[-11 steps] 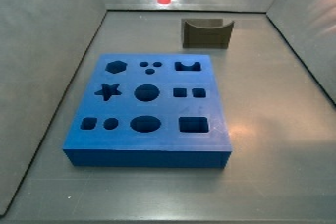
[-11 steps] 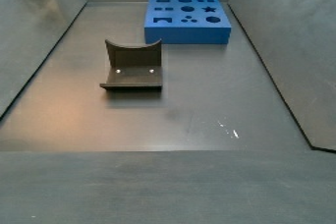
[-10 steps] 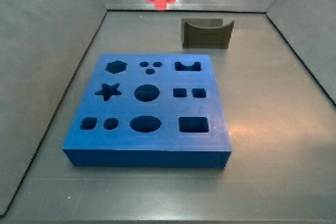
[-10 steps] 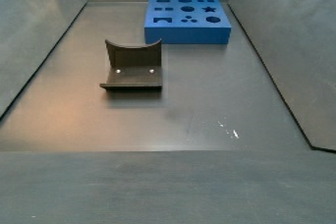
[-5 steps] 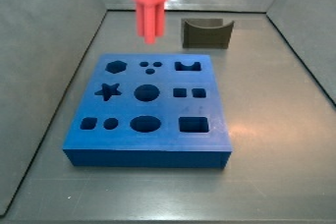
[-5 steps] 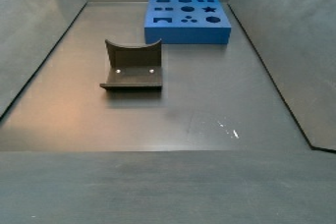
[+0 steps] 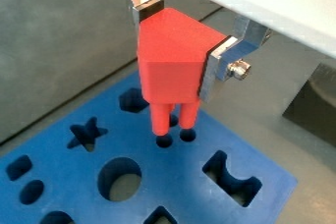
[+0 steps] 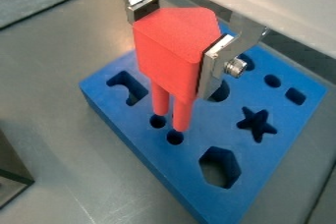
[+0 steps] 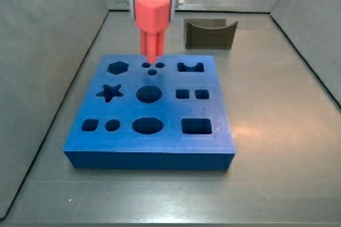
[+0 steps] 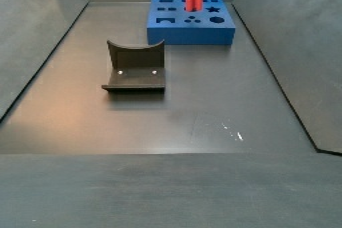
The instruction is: Insert the 3 prong object.
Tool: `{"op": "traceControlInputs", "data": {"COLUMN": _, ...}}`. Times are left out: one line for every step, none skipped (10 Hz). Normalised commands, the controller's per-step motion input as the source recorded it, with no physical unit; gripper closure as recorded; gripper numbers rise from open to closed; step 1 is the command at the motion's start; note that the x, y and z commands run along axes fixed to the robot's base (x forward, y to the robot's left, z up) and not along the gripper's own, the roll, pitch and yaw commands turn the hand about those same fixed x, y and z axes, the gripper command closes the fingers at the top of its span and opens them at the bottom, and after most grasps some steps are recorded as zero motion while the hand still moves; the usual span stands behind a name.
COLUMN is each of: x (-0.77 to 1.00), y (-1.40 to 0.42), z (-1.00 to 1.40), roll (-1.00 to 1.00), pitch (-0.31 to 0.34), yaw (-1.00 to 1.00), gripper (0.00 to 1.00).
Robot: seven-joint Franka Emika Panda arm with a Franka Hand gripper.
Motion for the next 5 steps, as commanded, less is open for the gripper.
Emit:
{"op": "traceControlInputs", "data": {"x": 0.03, "y": 0.13, "z": -0.4, "roll": 0.0, "pitch": -0.001, "yaw": 0.0, "gripper": 1.0}}
{"op": "traceControlInputs", "data": {"x": 0.16, "y": 0.04, "z": -0.43, "roll": 0.0, "pitch": 0.0, "yaw": 0.0, "gripper": 1.0}}
{"op": "traceControlInputs", "data": {"x": 0.01, "y": 0.03, "z": -0.43, "roll": 0.0, "pitch": 0.0, "yaw": 0.0, "gripper": 1.0}}
{"op": "traceControlInputs", "data": {"x": 0.0, "y": 0.03, "z": -0.45, "roll": 0.0, "pitch": -0.027, "yaw": 0.05, "gripper": 1.0}}
{"op": "traceControlInputs", "data": {"x": 0.0, "y": 0.0, "z": -0.43, "roll": -0.03, "pitch": -0.044, "yaw": 0.08, "gripper": 1.0}}
